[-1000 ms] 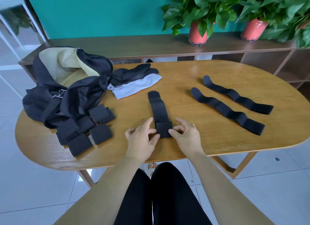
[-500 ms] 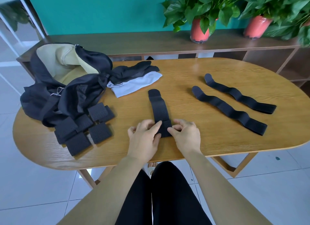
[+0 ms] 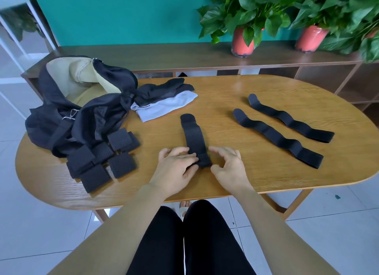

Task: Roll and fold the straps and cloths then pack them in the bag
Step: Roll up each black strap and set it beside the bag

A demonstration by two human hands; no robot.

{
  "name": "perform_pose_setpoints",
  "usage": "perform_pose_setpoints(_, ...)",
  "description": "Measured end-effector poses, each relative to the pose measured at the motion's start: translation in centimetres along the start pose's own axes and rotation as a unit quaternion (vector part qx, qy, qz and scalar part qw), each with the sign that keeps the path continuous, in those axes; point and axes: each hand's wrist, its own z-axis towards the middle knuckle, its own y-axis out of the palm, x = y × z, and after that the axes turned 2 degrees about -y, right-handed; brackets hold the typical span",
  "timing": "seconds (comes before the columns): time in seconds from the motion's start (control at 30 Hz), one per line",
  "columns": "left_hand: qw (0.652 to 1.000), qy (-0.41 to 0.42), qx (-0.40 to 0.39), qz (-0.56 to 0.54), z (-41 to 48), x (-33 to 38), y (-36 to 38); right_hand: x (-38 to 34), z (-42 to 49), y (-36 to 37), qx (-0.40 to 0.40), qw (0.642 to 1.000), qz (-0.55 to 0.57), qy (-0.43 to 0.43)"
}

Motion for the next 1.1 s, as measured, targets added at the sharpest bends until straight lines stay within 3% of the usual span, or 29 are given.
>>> perform_pose_setpoints(0.13,0.996,-0.03,-0.025,-0.079,-0.5,-0.2,-0.7,0.5,-0.6,-0.6,-0.061,0.997,-0.031,-0.033)
perform_pose_setpoints(0.3,0.991,-0.085,-0.03,-0.097,-0.8,1.0,-1.5,0.6,-0.1,0.3,-0.008,0.999,0.033,0.029)
perform_pose_setpoints(0.5,0.972,-0.16,0.048,-0.164,0.2,1.2,-0.5,0.0,0.9,1.6,0.047,0.997,-0.014,0.062)
perform_pose_setpoints(1.1,0.978,-0.187,0.048,-0.075,2.2,1.4,0.3,-1.6,1.3,2.3,0.094,0.986,-0.119,0.067)
